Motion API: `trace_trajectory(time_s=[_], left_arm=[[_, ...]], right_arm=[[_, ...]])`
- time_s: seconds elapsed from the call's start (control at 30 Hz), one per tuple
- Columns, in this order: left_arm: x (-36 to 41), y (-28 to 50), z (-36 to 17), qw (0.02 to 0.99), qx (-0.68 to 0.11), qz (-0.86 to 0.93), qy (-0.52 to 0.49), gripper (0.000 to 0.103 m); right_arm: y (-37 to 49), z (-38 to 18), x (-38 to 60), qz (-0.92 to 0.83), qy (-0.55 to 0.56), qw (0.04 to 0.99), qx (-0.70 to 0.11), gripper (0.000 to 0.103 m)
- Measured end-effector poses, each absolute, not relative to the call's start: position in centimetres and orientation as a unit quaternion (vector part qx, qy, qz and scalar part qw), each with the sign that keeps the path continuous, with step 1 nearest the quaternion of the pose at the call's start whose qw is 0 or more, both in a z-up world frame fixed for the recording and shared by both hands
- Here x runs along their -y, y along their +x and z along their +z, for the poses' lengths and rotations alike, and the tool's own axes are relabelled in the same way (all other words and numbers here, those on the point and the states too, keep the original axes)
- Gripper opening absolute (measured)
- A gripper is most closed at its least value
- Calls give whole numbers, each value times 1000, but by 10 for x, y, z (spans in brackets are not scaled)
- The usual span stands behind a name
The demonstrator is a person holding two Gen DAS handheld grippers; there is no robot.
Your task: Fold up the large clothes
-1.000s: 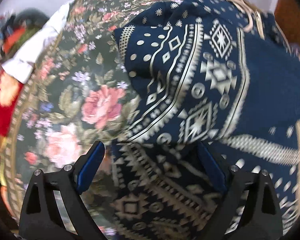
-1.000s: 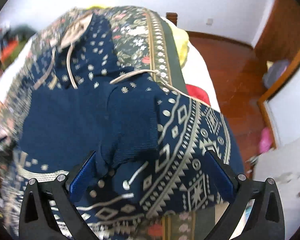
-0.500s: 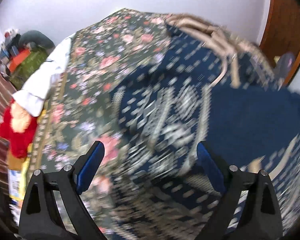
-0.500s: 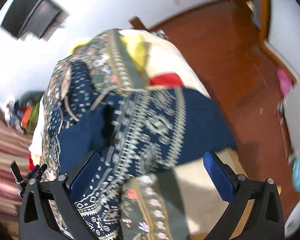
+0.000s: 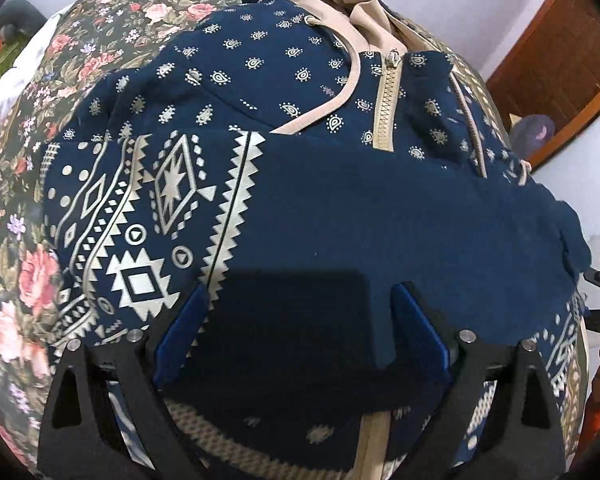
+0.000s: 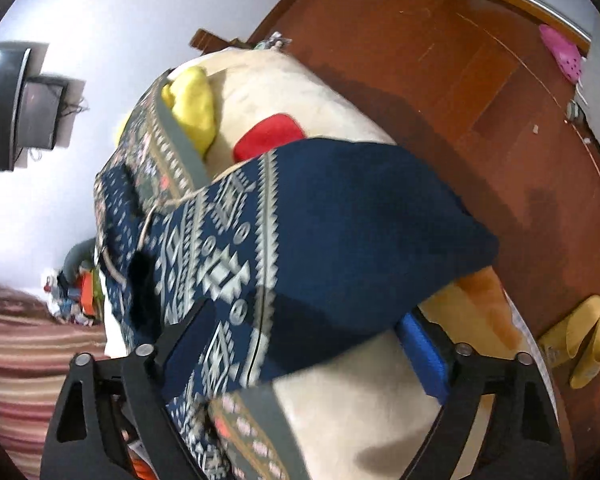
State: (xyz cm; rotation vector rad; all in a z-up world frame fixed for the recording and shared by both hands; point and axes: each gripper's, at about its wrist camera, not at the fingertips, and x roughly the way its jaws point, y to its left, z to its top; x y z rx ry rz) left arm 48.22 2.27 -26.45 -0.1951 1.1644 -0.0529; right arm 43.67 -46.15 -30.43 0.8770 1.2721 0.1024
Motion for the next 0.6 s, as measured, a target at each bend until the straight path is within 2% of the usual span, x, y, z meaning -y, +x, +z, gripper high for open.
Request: trace_trajectory(time_s=[0.07, 0.1, 0.17, 0.3, 0.37, 0.4, 0.6], left_arm=[[-21, 484, -266, 834, -543, -23, -96, 97], [-20, 485, -267, 834, -543, -23, -97, 98], [-18, 488, -270, 835, -541, -22, -96, 99], [-15, 487, -269, 841, -534, -22, -84, 99], [-17, 488, -269, 840, -535, -23, -88, 99], [-18, 486, -268, 840, -535, -23, -89, 99], [-19, 477, -256, 842, -535, -19, -67, 90]], right_arm=[[445, -310, 462, 36, 389, 721, -573, 75], [449, -312, 461, 26, 380, 726, -573, 67], [455, -315, 460, 21, 367, 733, -572, 61], [459, -303, 452, 10, 304, 775, -554, 41], [458, -294, 449, 2, 282, 791, -543, 26], [458, -289, 449, 6, 280, 797, -535, 12], [460, -239, 436, 31, 274, 829, -487, 8]])
